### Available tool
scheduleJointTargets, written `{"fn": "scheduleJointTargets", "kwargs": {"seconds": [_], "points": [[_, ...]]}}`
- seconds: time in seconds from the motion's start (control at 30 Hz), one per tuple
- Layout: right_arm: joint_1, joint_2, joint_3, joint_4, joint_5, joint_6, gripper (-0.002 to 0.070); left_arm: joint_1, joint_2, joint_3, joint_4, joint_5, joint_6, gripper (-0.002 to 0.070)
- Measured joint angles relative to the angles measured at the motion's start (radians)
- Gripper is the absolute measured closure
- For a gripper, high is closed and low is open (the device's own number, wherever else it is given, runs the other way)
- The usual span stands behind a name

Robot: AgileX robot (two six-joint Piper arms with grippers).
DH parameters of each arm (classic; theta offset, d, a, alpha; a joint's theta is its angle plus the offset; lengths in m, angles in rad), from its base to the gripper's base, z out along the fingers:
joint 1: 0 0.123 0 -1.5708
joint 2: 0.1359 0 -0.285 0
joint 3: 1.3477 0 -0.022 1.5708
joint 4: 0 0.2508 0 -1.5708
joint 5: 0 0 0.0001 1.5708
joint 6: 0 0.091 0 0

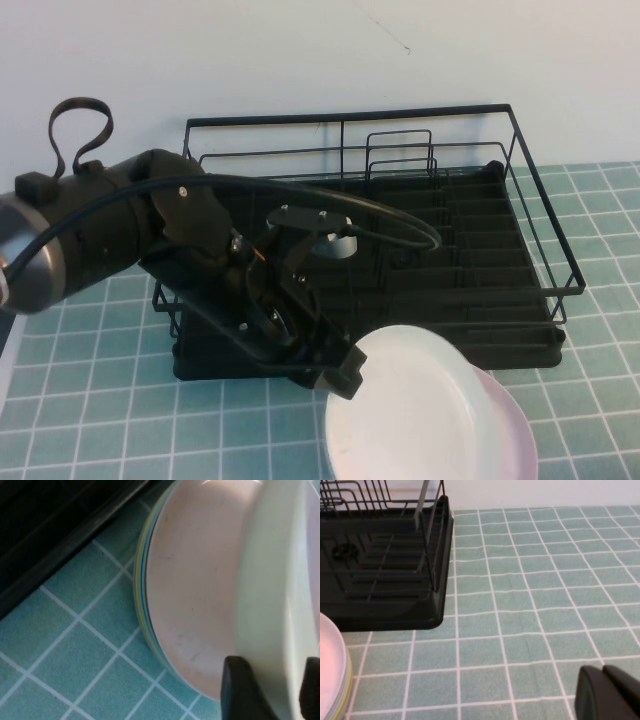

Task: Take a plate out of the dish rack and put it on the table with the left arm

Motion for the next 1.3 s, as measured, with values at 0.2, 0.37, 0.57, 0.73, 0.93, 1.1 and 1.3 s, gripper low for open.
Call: {"fn": "scheduleJointTargets", "kwargs": {"seconds": [0.2,0.37,0.57,0.73,0.93,1.1,1.3], "points": [[0.000,0.000,0.000,0.000,0.000,0.000,0.0678,0.000,0.000,-0.008,-0.005,0.096,-0.002,0.0333],[0.000,0.000,0.000,0.000,0.000,0.000,0.0678,0.000,0.000,-0.119,0.023,0.267,-0.032,0.0417],[0.000,0.000,0.000,0.000,0.000,0.000,0.0678,0.000,-0.134,-0.166,0.024,0.289,-0.053,0.0649],[0.000,0.000,0.000,0.000,0.000,0.000,0.0678,0.000,-0.332,-0.168,0.060,0.309,-0.070,0.0672],[0.000,0.000,0.000,0.000,0.000,0.000,0.0678,0.000,-0.613,-0.168,0.208,0.292,-0.167,0.0675],[0.000,0.000,0.000,0.000,0.000,0.000,0.0678,0.000,-0.881,-0.066,0.290,0.177,-0.261,0.0676],[0.000,0.000,0.000,0.000,0.000,0.000,0.0678,0.000,-1.183,0.159,0.409,0.098,-0.438,0.0676]]}}
